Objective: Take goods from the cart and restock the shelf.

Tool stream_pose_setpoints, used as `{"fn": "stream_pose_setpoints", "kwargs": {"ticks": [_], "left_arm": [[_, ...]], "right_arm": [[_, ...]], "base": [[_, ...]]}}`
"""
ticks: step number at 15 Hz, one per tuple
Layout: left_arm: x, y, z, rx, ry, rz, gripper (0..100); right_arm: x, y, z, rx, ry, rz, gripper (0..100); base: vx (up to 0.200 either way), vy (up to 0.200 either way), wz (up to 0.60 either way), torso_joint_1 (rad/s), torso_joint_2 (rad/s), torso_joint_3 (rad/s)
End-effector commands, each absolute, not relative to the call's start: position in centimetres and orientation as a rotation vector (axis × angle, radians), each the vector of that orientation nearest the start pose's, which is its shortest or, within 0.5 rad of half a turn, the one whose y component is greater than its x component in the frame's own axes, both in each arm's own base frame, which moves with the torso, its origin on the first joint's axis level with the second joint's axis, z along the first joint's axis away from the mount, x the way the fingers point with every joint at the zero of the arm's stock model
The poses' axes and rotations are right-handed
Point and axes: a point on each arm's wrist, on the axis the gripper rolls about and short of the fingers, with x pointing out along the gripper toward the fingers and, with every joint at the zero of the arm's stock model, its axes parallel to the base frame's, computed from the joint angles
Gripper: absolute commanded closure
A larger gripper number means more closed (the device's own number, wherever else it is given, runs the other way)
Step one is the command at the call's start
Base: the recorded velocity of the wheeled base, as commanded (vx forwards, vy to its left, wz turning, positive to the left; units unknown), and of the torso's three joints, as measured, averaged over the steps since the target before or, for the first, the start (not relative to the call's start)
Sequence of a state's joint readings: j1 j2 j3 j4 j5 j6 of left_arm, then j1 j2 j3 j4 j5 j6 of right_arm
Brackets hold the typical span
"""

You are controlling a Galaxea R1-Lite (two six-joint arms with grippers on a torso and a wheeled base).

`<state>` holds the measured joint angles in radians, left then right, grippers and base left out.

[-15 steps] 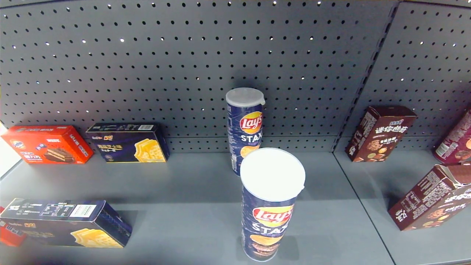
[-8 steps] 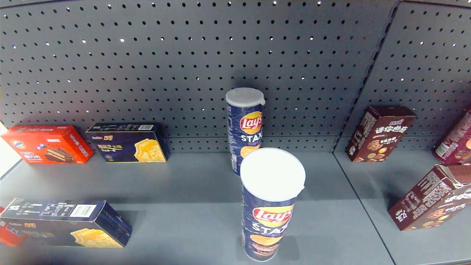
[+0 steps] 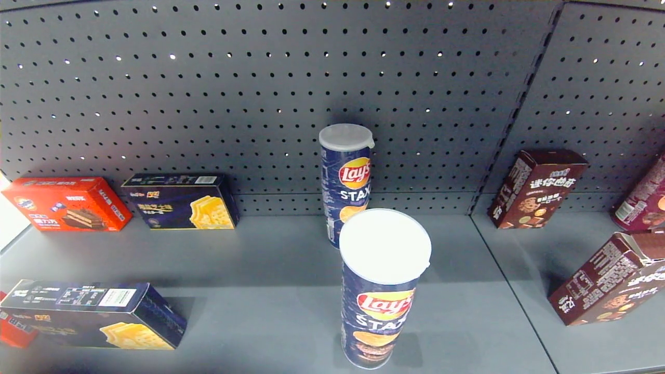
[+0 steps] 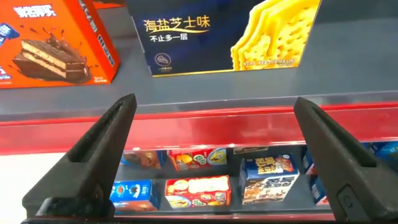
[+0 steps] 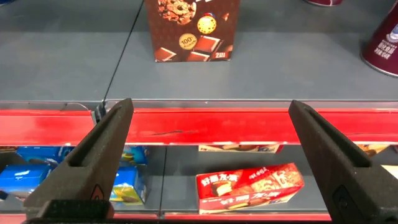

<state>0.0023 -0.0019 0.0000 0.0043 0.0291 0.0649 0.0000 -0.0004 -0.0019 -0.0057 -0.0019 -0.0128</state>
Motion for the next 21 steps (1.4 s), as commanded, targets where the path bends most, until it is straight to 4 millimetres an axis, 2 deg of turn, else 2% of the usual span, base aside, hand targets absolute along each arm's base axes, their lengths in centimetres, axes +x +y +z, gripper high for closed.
{"fn": "stream_pose_setpoints", "kwargs": {"ticks": [1, 2, 3, 4, 6, 8, 9, 11, 13, 15, 18, 21], "left_arm": [[-2.3, 0.1, 7.5, 0.063, 0.006, 0.032, 0], [-2.3, 0.0, 7.5, 0.063, 0.005, 0.021, 0], [-2.3, 0.0, 7.5, 0.063, 0.005, 0.014, 0], [-2.3, -0.1, 7.5, 0.061, 0.004, -0.025, 0], [-2.3, -0.1, 7.5, 0.06, 0.004, -0.029, 0], [-2.3, -0.1, 7.5, 0.06, 0.004, -0.029, 0], [-2.3, -0.1, 7.5, 0.06, 0.004, -0.029, 0], [-2.3, -0.1, 7.5, 0.054, 0.004, -0.031, 0], [-2.3, -0.1, 7.5, 0.054, 0.005, -0.029, 0], [-2.3, -0.1, 7.5, 0.054, 0.004, -0.029, 0], [-2.3, -0.1, 7.5, 0.054, 0.005, -0.031, 0], [-2.3, -0.1, 7.5, 0.052, 0.004, -0.031, 0]], "right_arm": [[-2.9, 0.0, 13.7, -0.004, -0.126, -0.051, 0], [-0.8, 0.0, 18.5, 0.022, -0.065, -0.036, 0], [-0.8, 0.0, 19.0, 0.022, -0.075, -0.015, 0], [-0.8, 0.2, 22.7, -0.016, -0.13, 0.125, 0], [0.4, 0.4, 25.3, -0.02, -0.115, 0.224, 0], [2.6, 0.8, 27.3, -0.034, -0.082, 0.336, 0], [3.9, 1.2, 27.9, -0.058, -0.059, 0.394, 0], [6.2, 2.0, 27.9, -0.092, 0.001, 0.475, 0], [8.9, 4.0, 27.7, -0.102, 0.06, 0.614, 0], [11.0, 5.6, 28.1, -0.106, 0.079, 0.673, 0], [13.4, 7.5, 28.0, -0.164, 0.119, 0.729, 0], [14.6, 9.3, 27.9, -0.19, 0.141, 0.794, 0]], "base": [[0.0, 0.0, 0.0, 0.0, 0.0, 0.0], [0.0, 0.0, 0.0, 0.0, 0.0, 0.0], [0.0, 0.0, 0.0, 0.0, 0.0, 0.0], [0.0, 0.0, 0.0, 0.0, 0.0, 0.0], [0.0, 0.0, 0.0, 0.0, 0.0, 0.0], [0.0, 0.0, 0.0, 0.0, 0.0, 0.0], [0.0, 0.0, 0.0, 0.0, 0.0, 0.0], [0.0, 0.0, 0.0, 0.0, 0.0, 0.0], [0.0, 0.0, 0.0, 0.0, 0.0, 0.0], [0.0, 0.0, 0.0, 0.0, 0.0, 0.0], [0.0, 0.0, 0.0, 0.0, 0.0, 0.0], [0.0, 0.0, 0.0, 0.0, 0.0, 0.0]]}}
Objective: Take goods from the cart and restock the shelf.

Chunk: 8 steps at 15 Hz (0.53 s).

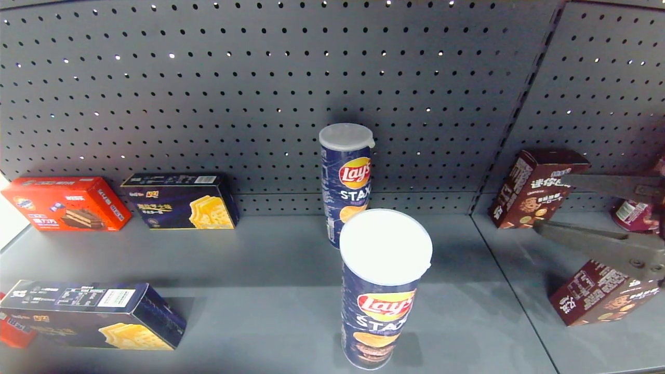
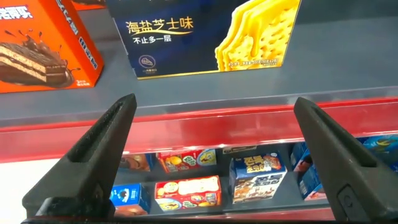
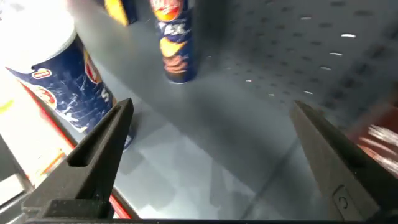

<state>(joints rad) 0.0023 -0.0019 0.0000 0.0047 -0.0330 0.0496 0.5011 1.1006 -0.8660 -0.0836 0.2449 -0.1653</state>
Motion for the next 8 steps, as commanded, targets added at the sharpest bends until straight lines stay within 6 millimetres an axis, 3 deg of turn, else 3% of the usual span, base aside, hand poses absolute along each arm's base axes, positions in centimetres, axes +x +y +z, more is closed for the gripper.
{"fn": "stream_pose_setpoints", "kwargs": {"ticks": [1, 8], "left_arm": [[-2.3, -0.1, 7.5, 0.043, 0.004, -0.029, 0], [-2.3, -0.1, 7.5, 0.04, 0.004, -0.031, 0]], "right_arm": [[15.1, 10.3, 27.7, -0.206, 0.157, 0.827, 0], [15.7, 13.7, 25.4, -0.272, 0.245, 0.962, 0]], "base": [[0.0, 0.0, 0.0, 0.0, 0.0, 0.0], [0.0, 0.0, 0.0, 0.0, 0.0, 0.0]]}}
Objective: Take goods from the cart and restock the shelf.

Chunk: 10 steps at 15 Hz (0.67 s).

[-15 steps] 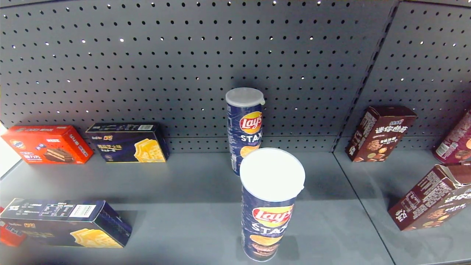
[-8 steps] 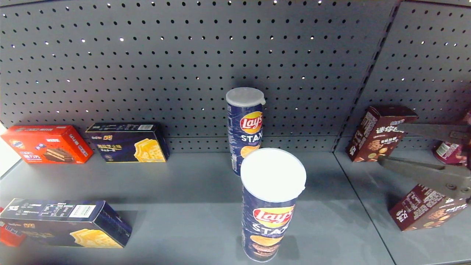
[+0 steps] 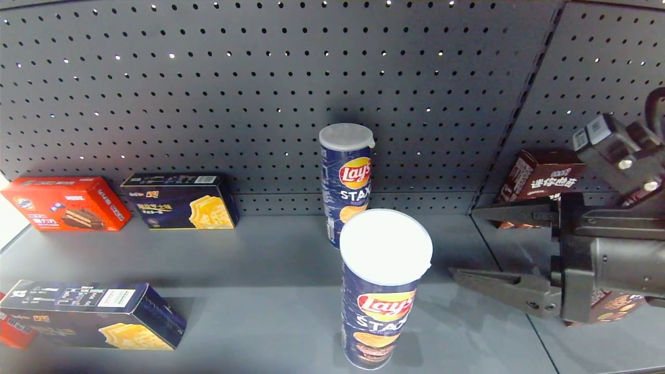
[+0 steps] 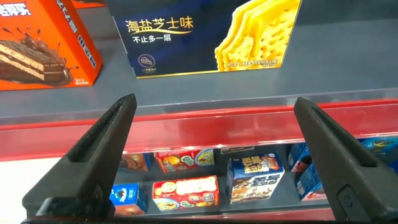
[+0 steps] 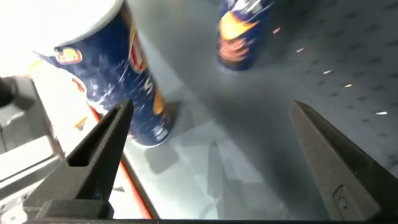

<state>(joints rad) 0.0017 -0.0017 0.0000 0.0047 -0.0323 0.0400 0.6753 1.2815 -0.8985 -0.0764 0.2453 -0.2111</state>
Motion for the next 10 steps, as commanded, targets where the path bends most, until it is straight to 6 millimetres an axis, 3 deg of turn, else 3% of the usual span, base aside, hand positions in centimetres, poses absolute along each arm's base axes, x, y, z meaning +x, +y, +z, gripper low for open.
{"fn": "stream_pose_setpoints", "kwargs": {"ticks": [1, 6, 10], "left_arm": [[-2.3, -0.1, 7.5, 0.04, 0.006, -0.031, 0], [-2.3, -0.1, 7.5, 0.04, 0.005, -0.032, 0], [-2.3, -0.1, 7.5, 0.04, 0.004, -0.031, 0]], "right_arm": [[15.7, 13.9, 25.0, -0.277, 0.26, 0.969, 0], [15.3, 14.3, 23.2, -0.299, 0.322, 1.0, 0], [16.0, 15.1, 22.1, -0.315, 0.372, 1.007, 0]], "base": [[0.0, 0.0, 0.0, 0.0, 0.0, 0.0], [0.0, 0.0, 0.0, 0.0, 0.0, 0.0], [0.0, 0.0, 0.0, 0.0, 0.0, 0.0]]}}
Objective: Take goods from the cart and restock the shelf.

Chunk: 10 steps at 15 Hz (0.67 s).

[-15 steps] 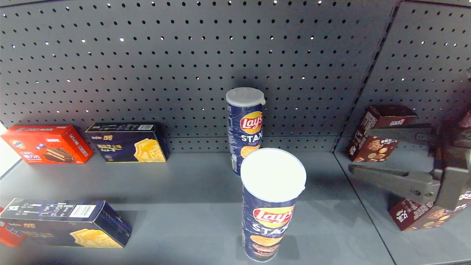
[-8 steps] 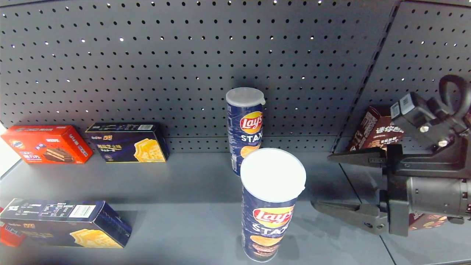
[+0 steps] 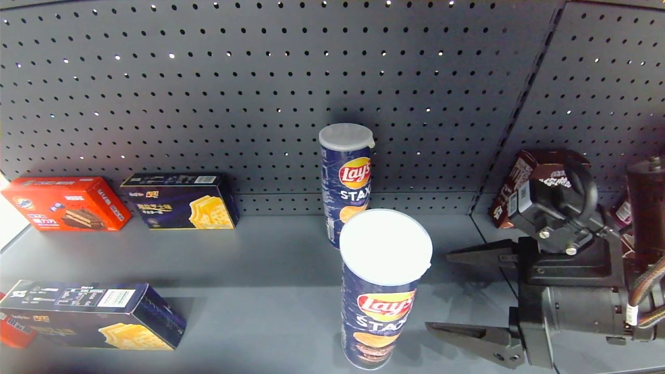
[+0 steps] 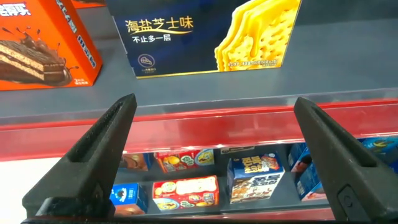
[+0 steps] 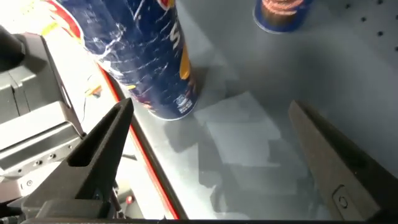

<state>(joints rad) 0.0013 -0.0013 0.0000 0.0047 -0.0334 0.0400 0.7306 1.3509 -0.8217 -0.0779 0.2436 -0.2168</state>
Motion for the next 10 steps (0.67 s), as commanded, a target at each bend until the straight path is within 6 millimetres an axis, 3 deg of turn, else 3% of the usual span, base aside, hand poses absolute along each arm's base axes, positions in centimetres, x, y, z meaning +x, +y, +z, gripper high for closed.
{"fn": "stream_pose_setpoints", "kwargs": {"ticks": [1, 10], "left_arm": [[-2.3, -0.1, 7.5, 0.04, 0.005, -0.032, 0], [-2.3, -0.1, 7.5, 0.038, 0.006, -0.031, 0]], "right_arm": [[16.2, 15.3, 21.9, -0.316, 0.38, 1.007, 0], [17.2, 16.4, 20.8, -0.336, 0.425, 1.016, 0]], "base": [[0.0, 0.0, 0.0, 0.0, 0.0, 0.0], [0.0, 0.0, 0.0, 0.0, 0.0, 0.0]]}}
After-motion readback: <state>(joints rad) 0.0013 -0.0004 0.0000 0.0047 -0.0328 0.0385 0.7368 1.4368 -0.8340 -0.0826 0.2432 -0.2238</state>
